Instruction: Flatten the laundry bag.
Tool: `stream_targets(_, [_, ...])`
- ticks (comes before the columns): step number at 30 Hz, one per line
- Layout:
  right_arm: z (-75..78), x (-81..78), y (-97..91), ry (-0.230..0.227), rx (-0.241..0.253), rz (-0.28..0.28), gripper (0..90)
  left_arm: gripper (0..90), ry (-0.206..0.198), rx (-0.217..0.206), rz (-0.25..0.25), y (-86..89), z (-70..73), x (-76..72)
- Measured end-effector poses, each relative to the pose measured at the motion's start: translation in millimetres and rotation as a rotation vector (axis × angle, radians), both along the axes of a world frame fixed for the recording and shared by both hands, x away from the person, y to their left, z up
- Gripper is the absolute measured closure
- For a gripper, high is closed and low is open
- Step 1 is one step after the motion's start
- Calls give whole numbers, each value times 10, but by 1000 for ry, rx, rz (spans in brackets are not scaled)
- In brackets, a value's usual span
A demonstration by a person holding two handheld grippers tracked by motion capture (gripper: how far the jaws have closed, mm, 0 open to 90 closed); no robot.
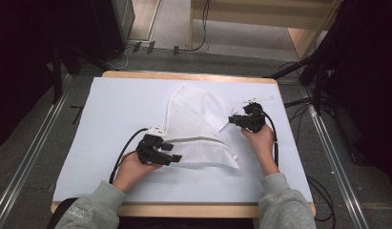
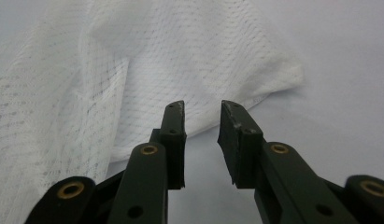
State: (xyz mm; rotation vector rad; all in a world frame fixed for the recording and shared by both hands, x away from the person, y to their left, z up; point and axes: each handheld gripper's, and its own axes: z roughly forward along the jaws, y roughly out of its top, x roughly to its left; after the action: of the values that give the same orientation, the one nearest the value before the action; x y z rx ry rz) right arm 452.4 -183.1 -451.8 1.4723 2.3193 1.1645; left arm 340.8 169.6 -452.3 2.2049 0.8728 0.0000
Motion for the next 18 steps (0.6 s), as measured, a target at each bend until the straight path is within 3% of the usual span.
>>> stream_targets(4, [-5,-27,-16,2,-5,-6,722,383,7,25,0,-68,-78,34])
stream_targets(7, [-13,-41,-29,3,-2,-10,718,399,-9,5,-10,-100,-103,32])
stream_targets(10, [-28,-48,-33,7,-6,-8,717,422,-13,17,-11,-108,-94,35])
stream_targets(13, [-31,-58,-29,8,-4,-8,717,422,-1,10,14,-48,-75,74])
stream_targets(18, [-31,-59,-23,6,-3,-6,717,423,-30,-6,80,135,37,154])
